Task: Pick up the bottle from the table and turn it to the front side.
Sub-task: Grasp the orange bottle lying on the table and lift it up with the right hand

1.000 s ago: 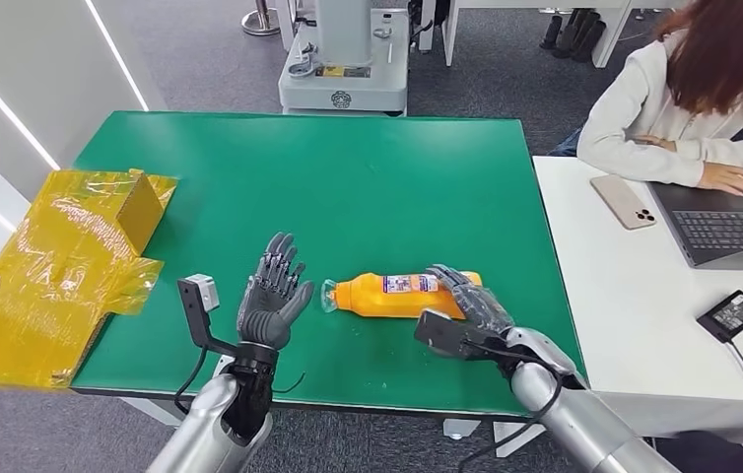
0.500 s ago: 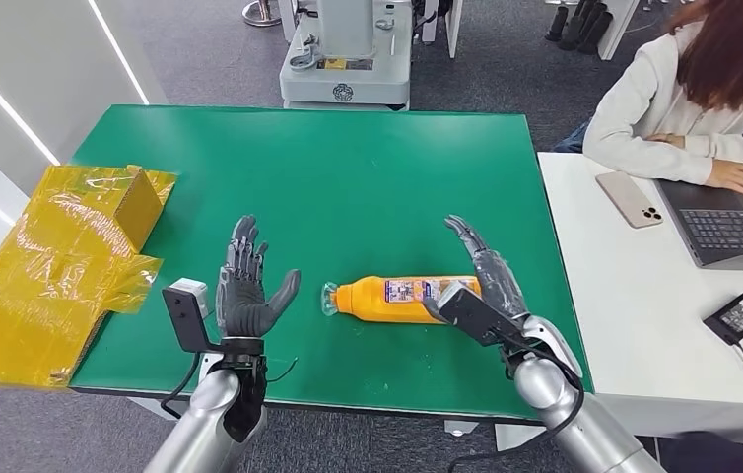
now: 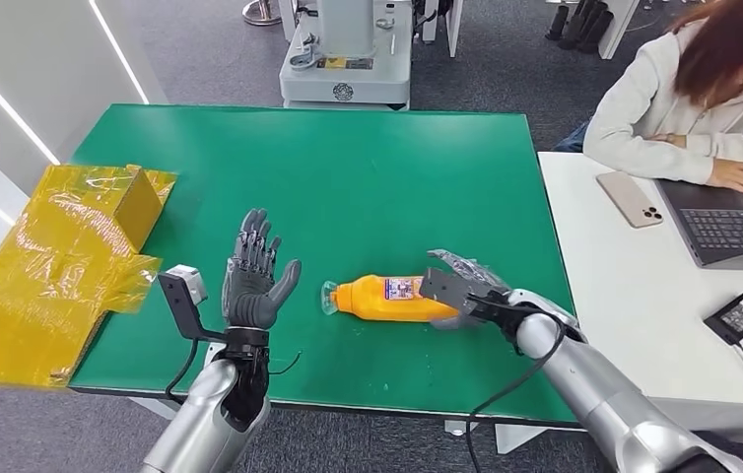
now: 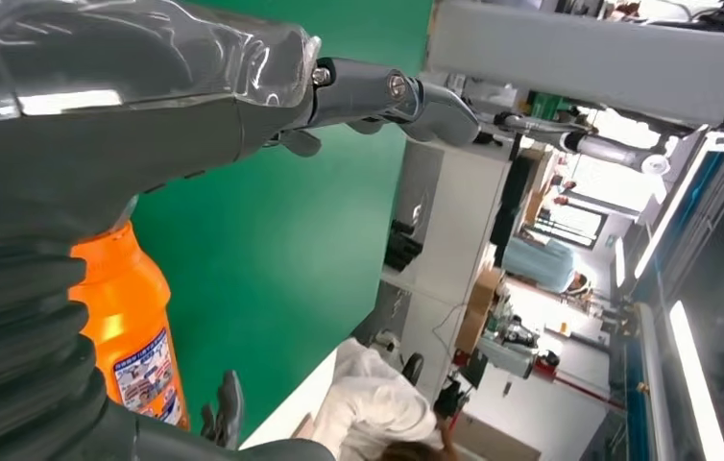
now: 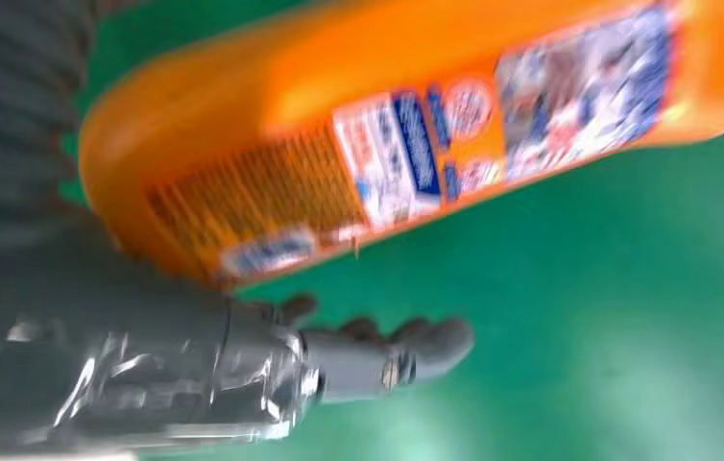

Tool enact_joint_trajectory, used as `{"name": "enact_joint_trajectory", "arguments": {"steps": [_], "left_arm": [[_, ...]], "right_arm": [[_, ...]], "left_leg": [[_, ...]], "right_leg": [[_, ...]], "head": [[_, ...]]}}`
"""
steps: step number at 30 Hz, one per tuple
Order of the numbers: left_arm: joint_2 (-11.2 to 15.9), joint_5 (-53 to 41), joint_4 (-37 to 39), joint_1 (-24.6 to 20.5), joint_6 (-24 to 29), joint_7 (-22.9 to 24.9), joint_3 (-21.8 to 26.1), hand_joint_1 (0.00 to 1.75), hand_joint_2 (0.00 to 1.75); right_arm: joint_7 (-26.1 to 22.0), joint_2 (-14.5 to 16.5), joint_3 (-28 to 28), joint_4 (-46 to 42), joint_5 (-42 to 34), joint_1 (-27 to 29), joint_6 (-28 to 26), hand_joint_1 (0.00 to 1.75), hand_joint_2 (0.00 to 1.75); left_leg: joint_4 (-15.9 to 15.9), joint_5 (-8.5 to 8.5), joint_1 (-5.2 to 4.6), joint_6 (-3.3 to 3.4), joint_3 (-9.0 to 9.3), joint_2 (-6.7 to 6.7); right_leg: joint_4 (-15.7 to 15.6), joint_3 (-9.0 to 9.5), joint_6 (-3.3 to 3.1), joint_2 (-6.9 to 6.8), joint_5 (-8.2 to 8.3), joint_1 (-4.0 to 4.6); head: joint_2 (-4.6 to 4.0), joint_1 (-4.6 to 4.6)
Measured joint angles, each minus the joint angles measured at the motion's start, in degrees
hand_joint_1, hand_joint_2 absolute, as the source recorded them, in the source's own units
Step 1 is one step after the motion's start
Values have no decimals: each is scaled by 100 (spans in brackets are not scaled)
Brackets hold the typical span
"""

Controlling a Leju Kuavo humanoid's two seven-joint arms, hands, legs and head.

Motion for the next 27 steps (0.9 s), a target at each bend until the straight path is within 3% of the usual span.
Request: {"name": "enact_joint_trajectory", "arguments": {"steps": [5, 6, 10, 13, 27], "left_arm": [[3, 31, 151, -62, -22, 4, -8, 0, 175], [5, 17, 180, -68, -21, -4, -9, 0, 175], [16, -5, 311, -111, -38, -12, -9, 0, 175], [21, 66, 417, -147, -125, 54, -8, 0, 175], [5, 285, 676, -231, -294, 216, 4, 0, 175]], "right_arm": [[75, 34, 523, 578, 137, -489, 388, 0, 175], [64, 37, 597, 645, 142, -536, 385, 11, 175], [33, 39, 839, 811, 160, -585, 176, 160, 175], [65, 22, 980, 846, 245, -502, -16, 174, 175], [139, -189, 1299, 698, 534, -456, -111, 175, 175]], "left_leg": [[0, 1, 1, -1, 1, -1], [0, 1, 1, -1, 2, 0], [0, 1, 1, -1, 5, 0], [1, 0, 0, -1, 8, 1], [4, 1, 0, 1, 25, 5]], "right_leg": [[0, 1, 0, -1, 0, 1], [-1, 1, 0, 0, 0, 2], [-2, 4, 0, -1, 0, 2], [-3, 7, 0, 1, 0, 1], [-3, 23, 1, 3, 1, 1]], "head": [[0, 1], [0, 1], [0, 1], [0, 1], [0, -9]]}}
